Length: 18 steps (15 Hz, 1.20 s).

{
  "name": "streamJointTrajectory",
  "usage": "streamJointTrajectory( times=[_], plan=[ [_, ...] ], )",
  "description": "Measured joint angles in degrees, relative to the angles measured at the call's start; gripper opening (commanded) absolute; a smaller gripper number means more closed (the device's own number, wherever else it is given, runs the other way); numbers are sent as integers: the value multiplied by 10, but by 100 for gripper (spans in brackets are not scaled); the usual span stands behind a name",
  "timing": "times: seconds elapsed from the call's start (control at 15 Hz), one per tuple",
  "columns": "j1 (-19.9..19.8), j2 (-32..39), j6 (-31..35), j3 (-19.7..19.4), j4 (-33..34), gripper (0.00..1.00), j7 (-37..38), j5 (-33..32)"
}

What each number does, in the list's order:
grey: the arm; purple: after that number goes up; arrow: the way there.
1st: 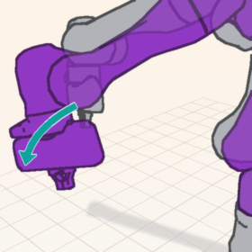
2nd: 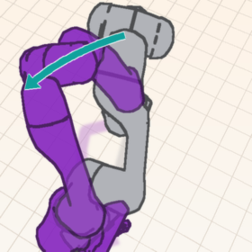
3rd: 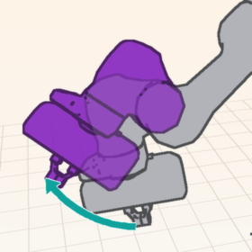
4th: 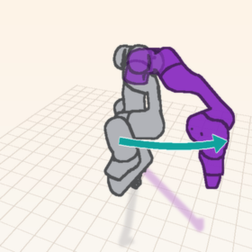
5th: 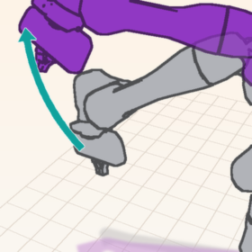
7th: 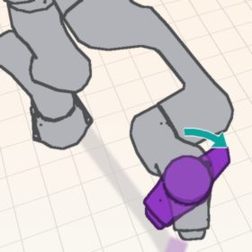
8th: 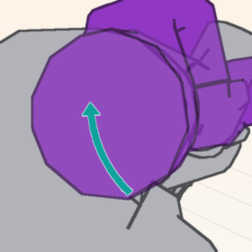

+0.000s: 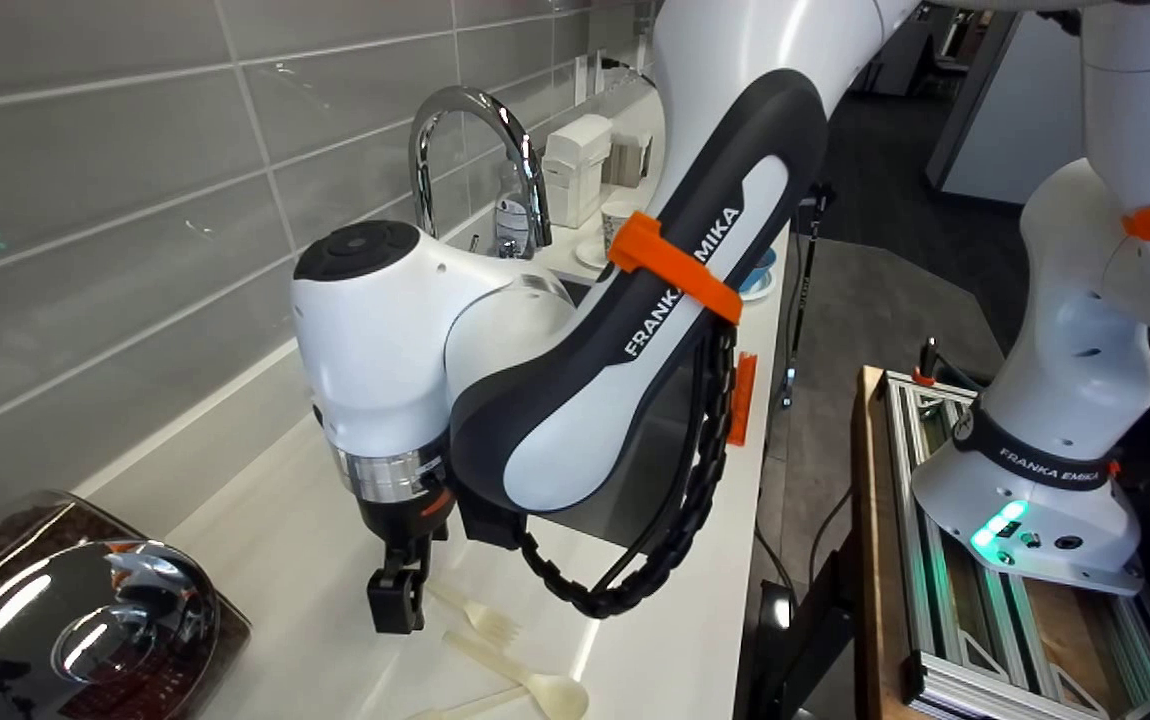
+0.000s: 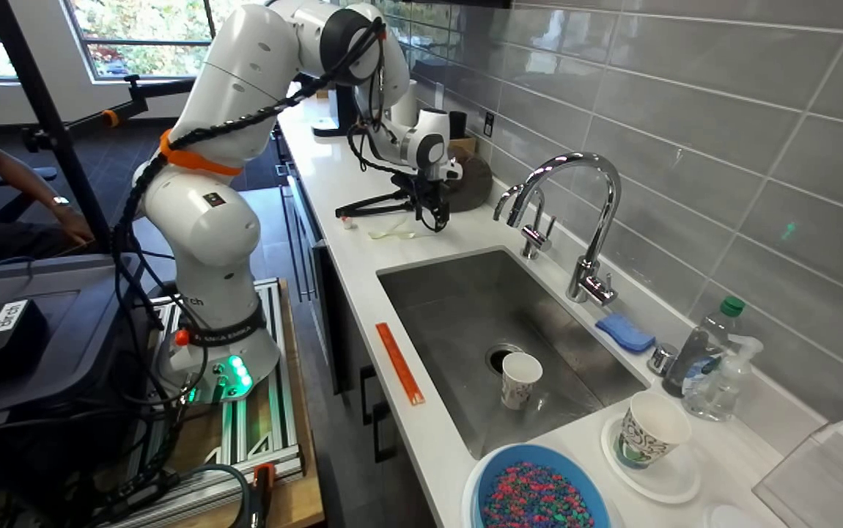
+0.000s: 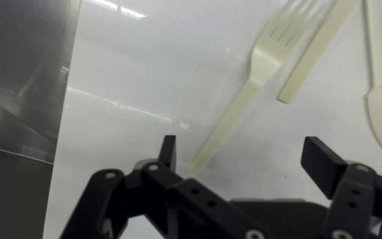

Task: Move the fork to the right

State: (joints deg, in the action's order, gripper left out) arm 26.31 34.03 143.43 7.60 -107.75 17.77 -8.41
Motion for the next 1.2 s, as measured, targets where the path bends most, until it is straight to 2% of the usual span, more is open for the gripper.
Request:
streamJointTrajectory(
  times=[0.33,0.4,0.47,0.53,0.8,1.0,1.2],
  plan=[
    [0,2,0,-1,0,32,5,0],
    [0,2,0,-2,0,62,6,0],
    [0,2,0,-2,0,69,7,0],
    [0,2,0,-2,0,69,8,0],
    [0,3,0,-2,0,98,17,0],
    [0,5,0,-2,0,99,26,1],
    [0,7,0,-2,0,89,31,1]
  ],
)
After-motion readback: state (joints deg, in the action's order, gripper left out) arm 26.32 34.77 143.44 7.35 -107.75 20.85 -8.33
